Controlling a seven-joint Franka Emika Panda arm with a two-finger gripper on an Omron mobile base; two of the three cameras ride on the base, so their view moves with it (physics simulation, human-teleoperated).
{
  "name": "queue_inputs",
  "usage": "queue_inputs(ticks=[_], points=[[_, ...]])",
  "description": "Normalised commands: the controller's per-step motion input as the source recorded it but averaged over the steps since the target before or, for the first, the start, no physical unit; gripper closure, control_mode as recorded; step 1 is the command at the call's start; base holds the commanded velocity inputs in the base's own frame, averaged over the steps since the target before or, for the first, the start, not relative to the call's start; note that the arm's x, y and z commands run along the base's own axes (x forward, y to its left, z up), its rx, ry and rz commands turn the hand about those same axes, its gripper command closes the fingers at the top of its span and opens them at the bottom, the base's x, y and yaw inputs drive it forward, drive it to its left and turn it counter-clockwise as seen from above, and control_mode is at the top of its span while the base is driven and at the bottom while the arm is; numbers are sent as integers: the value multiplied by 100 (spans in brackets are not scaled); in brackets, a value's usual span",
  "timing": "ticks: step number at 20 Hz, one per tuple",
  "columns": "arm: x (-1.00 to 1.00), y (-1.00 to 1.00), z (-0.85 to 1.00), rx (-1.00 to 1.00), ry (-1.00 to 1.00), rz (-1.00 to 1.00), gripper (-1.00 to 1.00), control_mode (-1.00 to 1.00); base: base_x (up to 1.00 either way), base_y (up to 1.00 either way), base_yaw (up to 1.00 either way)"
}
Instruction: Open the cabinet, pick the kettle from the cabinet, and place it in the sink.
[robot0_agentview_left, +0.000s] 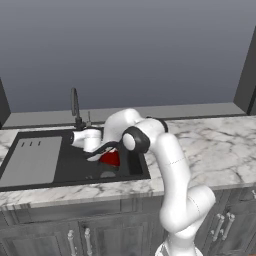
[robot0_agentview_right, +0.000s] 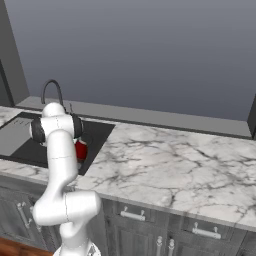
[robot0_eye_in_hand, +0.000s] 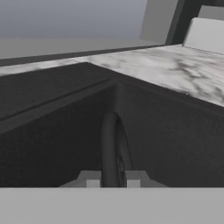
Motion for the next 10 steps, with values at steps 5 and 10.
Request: queue_inputs(ticks=[5, 10], points=[[-35, 6, -52, 4, -21, -12, -100, -100, 0, 0, 0], [-35, 9, -48, 2, -16, -13, -100, -100, 0, 0, 0]])
